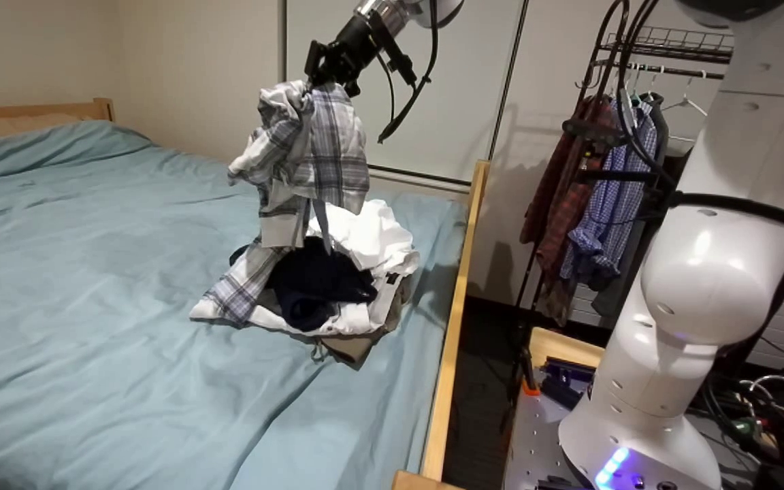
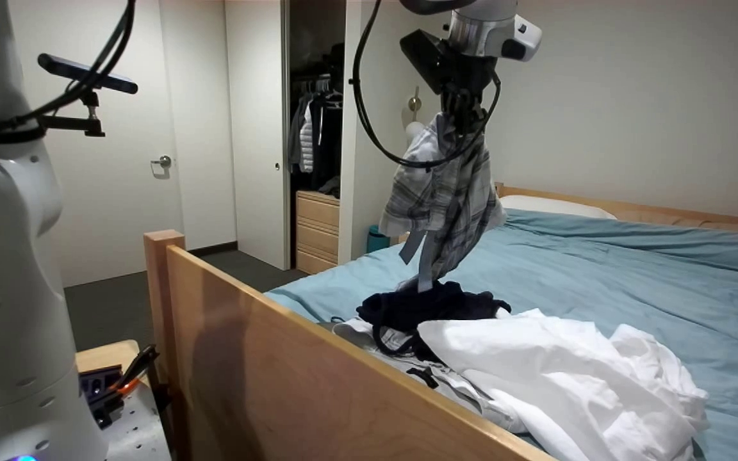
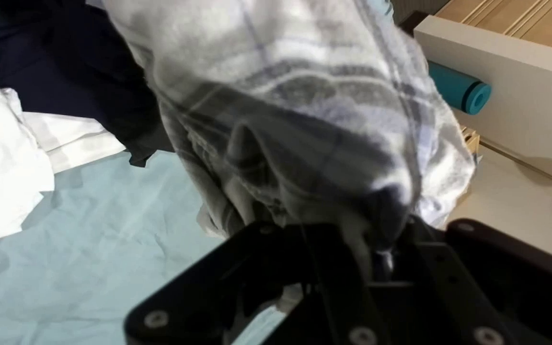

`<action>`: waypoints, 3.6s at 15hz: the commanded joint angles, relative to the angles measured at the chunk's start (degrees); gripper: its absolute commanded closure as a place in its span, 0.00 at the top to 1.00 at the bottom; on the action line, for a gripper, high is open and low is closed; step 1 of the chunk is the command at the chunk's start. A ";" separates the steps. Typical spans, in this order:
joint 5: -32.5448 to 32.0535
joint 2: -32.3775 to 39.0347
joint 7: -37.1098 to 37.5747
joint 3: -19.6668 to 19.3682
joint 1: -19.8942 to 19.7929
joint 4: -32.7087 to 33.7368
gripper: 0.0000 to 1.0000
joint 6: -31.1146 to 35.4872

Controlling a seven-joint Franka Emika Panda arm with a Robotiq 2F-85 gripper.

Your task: Put the checked shirt on the pile of clothes on the right

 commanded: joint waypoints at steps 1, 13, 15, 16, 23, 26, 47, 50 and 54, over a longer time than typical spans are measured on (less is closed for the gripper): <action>-0.45 1.87 5.61 -2.11 -0.18 4.12 0.05 5.11; 0.18 10.09 14.87 -14.54 -11.65 24.05 0.20 4.73; 0.18 13.09 16.95 -14.83 -12.99 27.14 0.20 5.32; 0.18 13.94 17.46 -14.81 -13.04 27.89 0.20 5.43; 1.53 18.39 19.45 -13.86 -17.26 32.85 0.05 6.20; 6.09 22.89 18.17 -13.23 -23.07 37.28 0.05 3.07; -2.89 14.30 -10.00 -8.33 -14.10 10.62 0.05 3.93; -3.61 13.26 -12.94 -6.19 -12.34 3.20 0.05 2.93; -1.80 15.46 -12.68 -4.43 -10.22 -2.34 0.11 7.31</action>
